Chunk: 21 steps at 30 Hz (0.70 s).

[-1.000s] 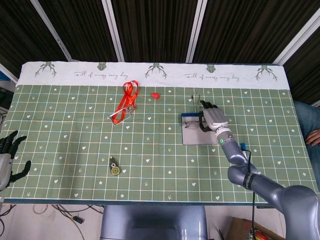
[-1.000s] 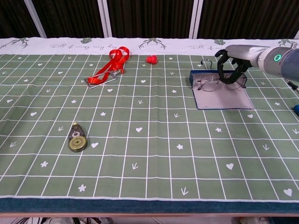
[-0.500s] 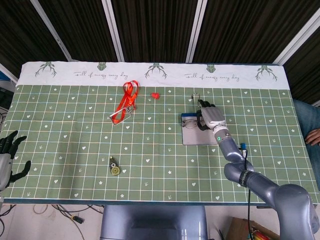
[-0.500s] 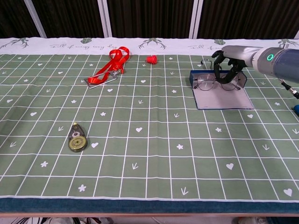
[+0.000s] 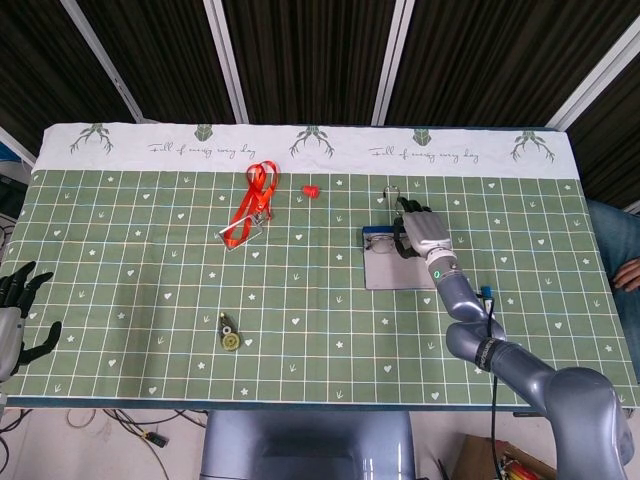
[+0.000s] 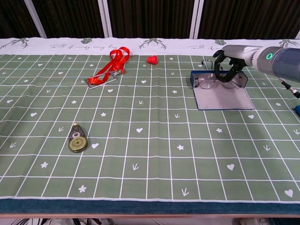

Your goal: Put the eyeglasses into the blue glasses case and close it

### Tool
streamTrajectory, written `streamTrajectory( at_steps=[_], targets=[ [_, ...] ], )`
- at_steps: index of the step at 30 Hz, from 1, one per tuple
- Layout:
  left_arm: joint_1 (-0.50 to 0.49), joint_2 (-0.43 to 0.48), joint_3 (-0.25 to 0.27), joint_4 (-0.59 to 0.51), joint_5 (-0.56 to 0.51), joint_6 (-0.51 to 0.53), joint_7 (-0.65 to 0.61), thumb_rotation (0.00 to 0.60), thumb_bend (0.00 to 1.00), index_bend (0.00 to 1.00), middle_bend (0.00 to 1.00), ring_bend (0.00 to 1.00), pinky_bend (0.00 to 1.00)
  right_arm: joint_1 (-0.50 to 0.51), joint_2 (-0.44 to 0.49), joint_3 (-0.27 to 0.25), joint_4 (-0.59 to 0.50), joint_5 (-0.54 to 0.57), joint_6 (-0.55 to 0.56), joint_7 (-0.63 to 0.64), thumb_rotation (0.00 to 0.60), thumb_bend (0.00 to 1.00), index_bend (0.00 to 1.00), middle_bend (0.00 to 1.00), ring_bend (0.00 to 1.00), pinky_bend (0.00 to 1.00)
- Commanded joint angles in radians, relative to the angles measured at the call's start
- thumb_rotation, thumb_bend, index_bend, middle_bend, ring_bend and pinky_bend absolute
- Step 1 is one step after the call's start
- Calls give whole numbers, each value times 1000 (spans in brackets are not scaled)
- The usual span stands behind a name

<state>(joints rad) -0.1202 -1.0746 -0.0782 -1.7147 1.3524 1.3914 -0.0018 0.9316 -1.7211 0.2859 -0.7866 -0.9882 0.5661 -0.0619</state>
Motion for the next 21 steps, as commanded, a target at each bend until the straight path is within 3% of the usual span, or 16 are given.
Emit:
streamTrajectory(
  at_steps=[1,13,21],
  targets=[
    [0,0,0,0,0,0,1,600,399,138,0,0,0,-1,7,-4,-7,9,-12,-11,600,517,393,9,38,159],
    [0,0,0,-1,-1,0,6,600,401,139,0,0,0,-9,38,-8,-68,21,9,-41,600,517,215,1,30,159],
    [1,-1,1,-2,2,3,5,600,401,139,0,0,0,-16,73,1,-131,47,36,-64,600,517,182,0,28,159]
  ],
)
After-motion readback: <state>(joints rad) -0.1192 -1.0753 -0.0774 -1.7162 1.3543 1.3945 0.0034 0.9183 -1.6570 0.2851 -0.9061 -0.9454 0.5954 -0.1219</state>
